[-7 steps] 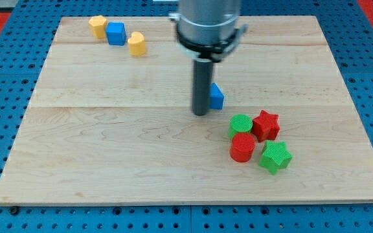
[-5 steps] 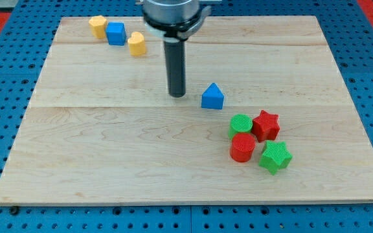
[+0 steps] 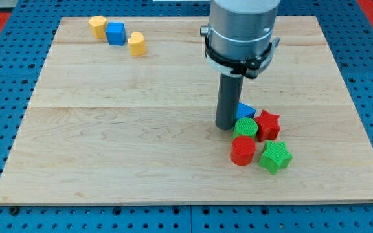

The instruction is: Push the blue triangle between the red star and green circle

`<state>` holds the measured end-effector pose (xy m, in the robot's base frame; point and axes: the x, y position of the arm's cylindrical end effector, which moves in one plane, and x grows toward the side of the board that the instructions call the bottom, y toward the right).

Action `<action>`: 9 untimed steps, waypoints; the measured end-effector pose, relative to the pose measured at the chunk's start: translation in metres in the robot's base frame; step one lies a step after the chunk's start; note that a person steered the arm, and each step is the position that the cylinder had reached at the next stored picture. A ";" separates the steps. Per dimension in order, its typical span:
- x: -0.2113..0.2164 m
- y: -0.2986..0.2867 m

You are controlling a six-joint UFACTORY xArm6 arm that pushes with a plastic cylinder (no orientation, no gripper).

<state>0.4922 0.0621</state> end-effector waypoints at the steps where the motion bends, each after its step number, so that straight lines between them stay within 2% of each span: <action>1: 0.018 0.002; 3: 0.034 0.021; 4: 0.034 0.012; 5: 0.010 -0.044; 6: -0.032 -0.058; 7: -0.055 -0.007; 9: 0.008 0.076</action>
